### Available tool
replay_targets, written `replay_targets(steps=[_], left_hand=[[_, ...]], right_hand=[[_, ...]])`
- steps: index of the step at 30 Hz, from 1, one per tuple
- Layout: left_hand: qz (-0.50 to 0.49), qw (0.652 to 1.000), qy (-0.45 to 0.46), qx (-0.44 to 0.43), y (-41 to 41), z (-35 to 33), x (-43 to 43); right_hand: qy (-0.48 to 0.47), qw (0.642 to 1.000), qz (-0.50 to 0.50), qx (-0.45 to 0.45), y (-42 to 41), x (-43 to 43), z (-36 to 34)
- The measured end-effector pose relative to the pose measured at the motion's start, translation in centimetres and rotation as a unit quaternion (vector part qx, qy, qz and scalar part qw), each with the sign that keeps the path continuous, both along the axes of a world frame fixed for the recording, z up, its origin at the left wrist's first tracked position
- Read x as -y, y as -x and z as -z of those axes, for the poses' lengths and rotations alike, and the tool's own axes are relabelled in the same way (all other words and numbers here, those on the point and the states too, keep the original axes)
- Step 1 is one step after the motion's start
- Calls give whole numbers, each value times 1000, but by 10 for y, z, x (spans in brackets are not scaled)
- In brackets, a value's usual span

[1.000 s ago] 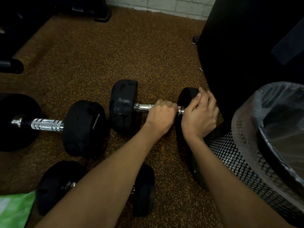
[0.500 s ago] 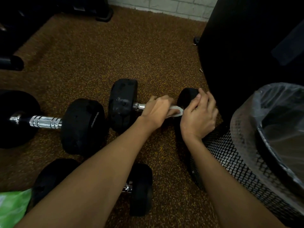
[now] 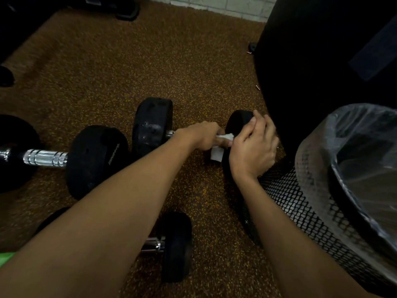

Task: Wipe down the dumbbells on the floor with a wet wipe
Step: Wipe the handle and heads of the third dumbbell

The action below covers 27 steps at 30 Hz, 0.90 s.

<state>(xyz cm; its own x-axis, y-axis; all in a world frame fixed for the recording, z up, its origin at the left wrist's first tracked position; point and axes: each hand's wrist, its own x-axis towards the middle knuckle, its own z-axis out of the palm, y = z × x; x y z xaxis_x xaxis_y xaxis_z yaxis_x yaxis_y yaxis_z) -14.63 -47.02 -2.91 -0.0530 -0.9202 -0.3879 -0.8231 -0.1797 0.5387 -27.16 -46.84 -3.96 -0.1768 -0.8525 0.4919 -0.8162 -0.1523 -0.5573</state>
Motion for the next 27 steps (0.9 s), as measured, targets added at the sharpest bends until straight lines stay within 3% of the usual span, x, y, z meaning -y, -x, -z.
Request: replay_targets(steps=[3, 6, 8, 10, 13, 19, 24, 27], left_hand=[[-18, 998, -45, -49, -2, -2, 5], [-54, 997, 1, -58, 1, 1, 4], [-59, 995, 78, 33, 11, 5, -4], [-47, 970, 183, 154, 25, 15, -20], [-14, 943, 264, 204, 36, 31, -46], [13, 936, 261, 234, 37, 28, -56], [-33, 956, 159, 246, 40, 7, -20], [-37, 943, 224, 244, 43, 18, -28]], right_hand=[[-10, 1000, -4, -2, 0, 1, 0], [-3, 1000, -2, 1, 0, -1, 0], [-1, 1000, -2, 1, 0, -1, 0], [8, 1000, 2, 3, 1, -2, 1], [21, 1000, 5, -1, 1, -3, 2], [26, 1000, 9, -5, 1, -3, 2], [8, 1000, 1, -12, 1, 0, 1], [8, 1000, 1, -11, 1, -1, 1]])
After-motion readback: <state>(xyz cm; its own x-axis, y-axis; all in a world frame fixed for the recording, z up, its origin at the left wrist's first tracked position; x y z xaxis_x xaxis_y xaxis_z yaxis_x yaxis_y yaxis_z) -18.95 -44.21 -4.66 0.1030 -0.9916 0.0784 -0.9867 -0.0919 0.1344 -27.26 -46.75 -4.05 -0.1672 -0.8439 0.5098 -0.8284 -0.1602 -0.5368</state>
